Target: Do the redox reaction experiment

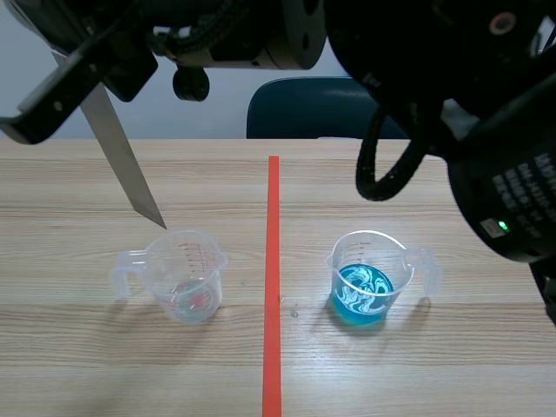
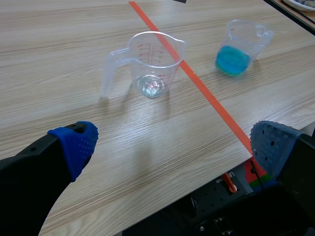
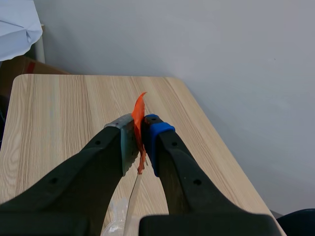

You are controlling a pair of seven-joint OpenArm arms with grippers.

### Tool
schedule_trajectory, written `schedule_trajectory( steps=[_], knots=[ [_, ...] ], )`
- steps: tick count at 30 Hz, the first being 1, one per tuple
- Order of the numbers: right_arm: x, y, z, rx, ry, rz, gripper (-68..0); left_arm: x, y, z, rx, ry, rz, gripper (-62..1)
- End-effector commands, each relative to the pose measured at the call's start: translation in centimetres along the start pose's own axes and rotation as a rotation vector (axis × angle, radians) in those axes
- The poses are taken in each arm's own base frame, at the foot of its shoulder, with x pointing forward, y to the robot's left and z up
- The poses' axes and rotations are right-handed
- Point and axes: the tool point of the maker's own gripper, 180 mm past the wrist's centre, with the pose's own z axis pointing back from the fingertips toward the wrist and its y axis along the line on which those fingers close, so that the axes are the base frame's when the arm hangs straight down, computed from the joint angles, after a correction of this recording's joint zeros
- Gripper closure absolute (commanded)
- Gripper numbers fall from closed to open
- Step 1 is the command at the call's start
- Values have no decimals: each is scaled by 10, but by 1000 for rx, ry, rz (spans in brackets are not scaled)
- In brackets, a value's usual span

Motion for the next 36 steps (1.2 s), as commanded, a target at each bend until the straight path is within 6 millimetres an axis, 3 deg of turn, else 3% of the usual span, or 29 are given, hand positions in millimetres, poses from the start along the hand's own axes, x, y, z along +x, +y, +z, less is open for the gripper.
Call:
schedule_trajectory(
  steps=[1, 36],
  knots=[
    [8, -6, 1, -14, -29, 4, -6, 7, -2, -2, -3, -29, 7, -623],
    [4, -5, 1, -13, -3, 4, -6, 11, 0, -1, 10, -52, 21, -623]
  ],
)
